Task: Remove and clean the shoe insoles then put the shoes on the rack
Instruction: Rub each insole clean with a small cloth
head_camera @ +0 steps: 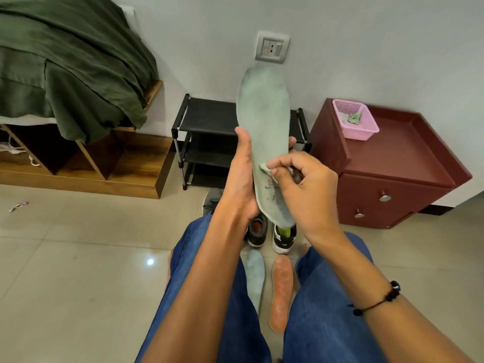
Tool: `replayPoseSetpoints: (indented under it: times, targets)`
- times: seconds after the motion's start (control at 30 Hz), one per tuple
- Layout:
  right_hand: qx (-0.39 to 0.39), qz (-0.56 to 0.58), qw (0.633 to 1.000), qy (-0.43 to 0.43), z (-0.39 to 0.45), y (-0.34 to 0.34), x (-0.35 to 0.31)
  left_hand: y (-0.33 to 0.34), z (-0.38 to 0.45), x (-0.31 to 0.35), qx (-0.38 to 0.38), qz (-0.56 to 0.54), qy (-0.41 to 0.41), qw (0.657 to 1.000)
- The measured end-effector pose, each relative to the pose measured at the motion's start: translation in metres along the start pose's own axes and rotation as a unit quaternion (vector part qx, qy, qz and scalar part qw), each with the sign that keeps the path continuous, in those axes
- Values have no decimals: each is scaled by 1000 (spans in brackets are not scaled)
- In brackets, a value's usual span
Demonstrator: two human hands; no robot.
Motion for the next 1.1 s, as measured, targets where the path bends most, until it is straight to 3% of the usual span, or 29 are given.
replayPoseSetpoints:
  times: [0.13, 0.4, 0.57, 0.67, 0.93, 1.1]
  targets:
    - [97, -2, 995, -34, 13, 5, -3, 6, -3, -5, -18, -1, -21, 1000]
    - [135, -48, 980, -138, 38, -4, -16, -1, -2, -4, -16, -37, -33, 999]
    - [2, -146, 968, -203, 60, 3, -20, -4, 0, -6, -15, -48, -48, 998]
    - [-22, -213, 947, -241, 57, 14, -16, -9, 0, -7, -13, -71, -60, 996]
    - [-43, -131, 964, -226, 8, 20, -7, -11, -6, 7, -22, -83, -63, 994]
    - [-113, -157, 940, -280, 9, 7, 0, -12, -4, -3, 5, -88, -80, 993]
Point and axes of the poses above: each hand's wrist, its own z-axis towards the middle knuckle, its own y-axis out of the palm, x = y × z, the point moved 3 cm from there along z, towards the middle knuckle, and after that the axes turned 5 degrees about y, right-handed, at the moved point
